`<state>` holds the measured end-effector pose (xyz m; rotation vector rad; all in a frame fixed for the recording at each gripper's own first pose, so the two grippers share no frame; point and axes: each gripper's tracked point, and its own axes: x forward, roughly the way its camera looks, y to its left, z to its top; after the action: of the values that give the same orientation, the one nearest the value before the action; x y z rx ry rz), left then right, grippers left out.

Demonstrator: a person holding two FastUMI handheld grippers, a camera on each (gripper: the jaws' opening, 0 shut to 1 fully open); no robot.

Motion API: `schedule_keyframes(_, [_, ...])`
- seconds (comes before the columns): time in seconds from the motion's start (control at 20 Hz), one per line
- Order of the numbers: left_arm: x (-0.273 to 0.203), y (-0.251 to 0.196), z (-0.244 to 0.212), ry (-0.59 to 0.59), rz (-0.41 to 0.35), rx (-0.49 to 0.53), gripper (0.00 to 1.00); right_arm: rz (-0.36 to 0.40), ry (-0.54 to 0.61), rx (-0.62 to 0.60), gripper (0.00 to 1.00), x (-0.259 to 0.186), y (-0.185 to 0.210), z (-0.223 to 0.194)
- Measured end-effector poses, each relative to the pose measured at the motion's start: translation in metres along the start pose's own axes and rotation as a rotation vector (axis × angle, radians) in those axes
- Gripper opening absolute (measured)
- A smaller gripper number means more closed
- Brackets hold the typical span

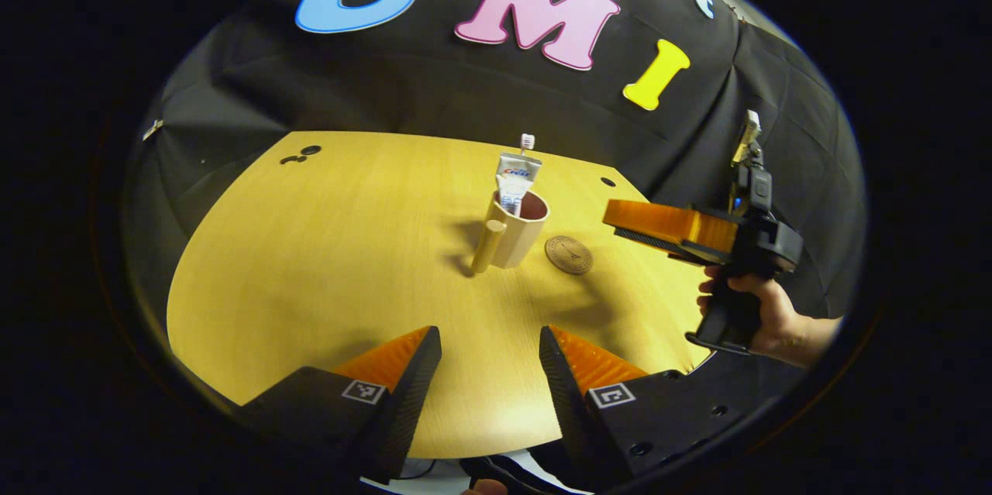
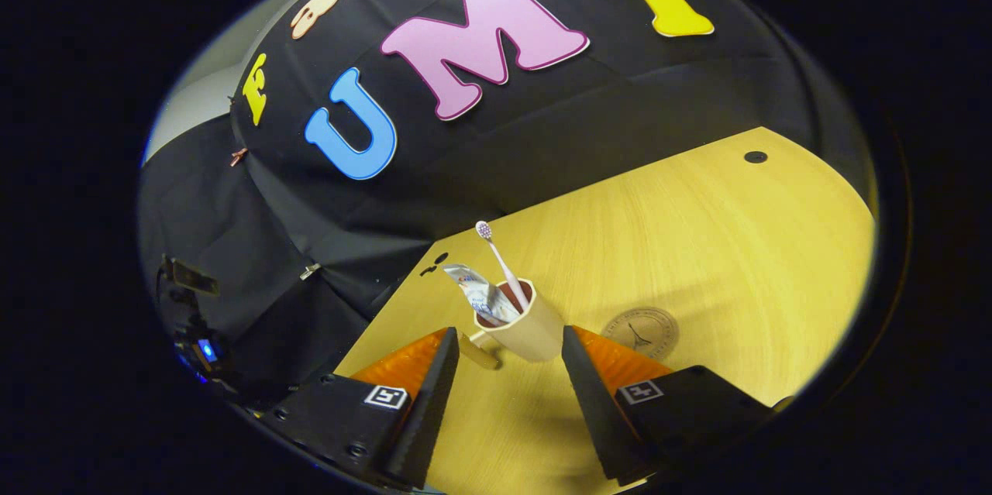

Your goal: Put the toothbrush and toothpaste on the desktop into the cup, then pick up the cup and place it on the coaster on the desktop.

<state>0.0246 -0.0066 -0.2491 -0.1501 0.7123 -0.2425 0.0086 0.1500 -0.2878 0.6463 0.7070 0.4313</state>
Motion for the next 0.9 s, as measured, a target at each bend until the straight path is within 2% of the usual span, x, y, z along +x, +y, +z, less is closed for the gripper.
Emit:
schedule_keyframes(0.05, [0.009,-0.003,0.002,0.026,-0.013,0.023,0.8,-0.005,0.01,0.003,0.89,-0.013,-0.004,-0.002])
schedule_keyframes(0.3, [0.046,-0.002,0.02,0.112,0.002,0.187,0.84,-0.051,0.048,0.013,0.92,-0.069,-0.028,-0.012])
schedule_keyframes(0.6, [0.084,-0.005,0.029,0.24,0.004,0.22,0.89,-0.128,0.072,0.018,0.92,-0.133,-0.067,-0.023])
schedule_keyframes(0.9, [0.12,0.016,0.04,0.375,0.052,0.352,0.89,-0.206,0.038,0.116,0.92,-0.178,-0.103,-0.023])
